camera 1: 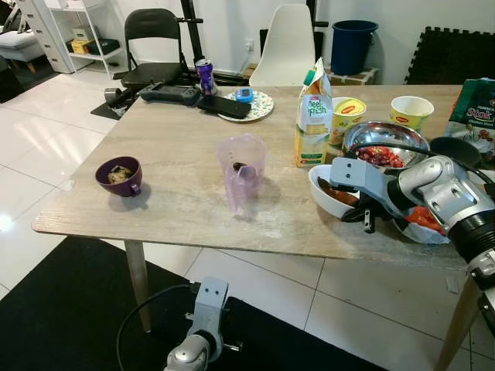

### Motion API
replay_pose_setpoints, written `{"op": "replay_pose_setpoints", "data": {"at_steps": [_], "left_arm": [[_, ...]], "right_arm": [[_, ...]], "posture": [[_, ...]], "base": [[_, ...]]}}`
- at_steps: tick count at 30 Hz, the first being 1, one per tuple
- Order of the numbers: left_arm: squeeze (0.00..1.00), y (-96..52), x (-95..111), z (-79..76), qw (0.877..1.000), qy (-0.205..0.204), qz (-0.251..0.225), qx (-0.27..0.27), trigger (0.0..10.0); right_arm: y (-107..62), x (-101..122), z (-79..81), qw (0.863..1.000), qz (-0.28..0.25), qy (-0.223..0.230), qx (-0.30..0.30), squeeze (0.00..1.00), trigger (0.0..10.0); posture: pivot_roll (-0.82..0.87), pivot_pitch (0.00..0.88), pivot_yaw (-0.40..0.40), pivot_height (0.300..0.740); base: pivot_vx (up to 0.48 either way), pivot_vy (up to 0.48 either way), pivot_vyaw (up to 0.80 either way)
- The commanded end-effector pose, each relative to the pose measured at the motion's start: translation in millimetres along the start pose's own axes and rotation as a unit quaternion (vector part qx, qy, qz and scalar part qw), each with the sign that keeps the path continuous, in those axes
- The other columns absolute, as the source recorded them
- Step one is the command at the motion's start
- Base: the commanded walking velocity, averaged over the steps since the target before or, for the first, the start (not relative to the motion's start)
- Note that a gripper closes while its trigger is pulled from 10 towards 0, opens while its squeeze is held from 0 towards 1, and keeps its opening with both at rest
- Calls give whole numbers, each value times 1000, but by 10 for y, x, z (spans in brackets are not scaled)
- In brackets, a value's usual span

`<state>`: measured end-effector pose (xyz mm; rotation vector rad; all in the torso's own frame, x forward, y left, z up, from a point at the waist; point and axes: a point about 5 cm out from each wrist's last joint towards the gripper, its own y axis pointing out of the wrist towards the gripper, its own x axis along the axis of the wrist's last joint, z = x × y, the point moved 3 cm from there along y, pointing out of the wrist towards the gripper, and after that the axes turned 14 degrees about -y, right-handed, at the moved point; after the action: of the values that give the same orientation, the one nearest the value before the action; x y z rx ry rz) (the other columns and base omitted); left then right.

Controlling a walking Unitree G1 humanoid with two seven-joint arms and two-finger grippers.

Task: Restocking fridge

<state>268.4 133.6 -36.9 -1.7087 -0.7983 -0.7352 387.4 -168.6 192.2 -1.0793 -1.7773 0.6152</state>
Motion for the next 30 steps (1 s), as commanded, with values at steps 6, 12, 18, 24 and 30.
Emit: {"op": "replay_pose_setpoints", "data": {"at_steps": [6, 12, 18, 24, 30], "left_arm": [[0, -19, -108, 35, 1000, -10, 17, 12, 10000], [0, -21, -101, 35, 1000, -10, 16, 13, 10000], [0, -4, -47, 77, 1000, -7, 13, 16, 10000], [0, 6, -19, 88, 1000, -4, 13, 16, 10000], [0, 14, -21, 57, 1000, 0, 14, 12, 10000]], "right_arm": [[94, -80, 136, 1000, -1, 20, 16, 0, 0], [81, -16, 123, 1000, -15, 9, 1, 0, 0], [21, 67, 153, 999, -20, -28, -26, 0, 0], [-27, 97, 133, 997, -17, -48, -52, 0, 0], [-16, 82, 51, 991, 7, -80, -105, 0, 10000]], "posture": [[-84, 111, 28, 740], [-82, 113, 30, 740], [-73, 112, 43, 740], [-78, 115, 57, 740], [-76, 117, 61, 740]], "base": [[0, 0, 0], [0, 0, 0], [0, 0, 0], [0, 0, 0], [0, 0, 0]]}}
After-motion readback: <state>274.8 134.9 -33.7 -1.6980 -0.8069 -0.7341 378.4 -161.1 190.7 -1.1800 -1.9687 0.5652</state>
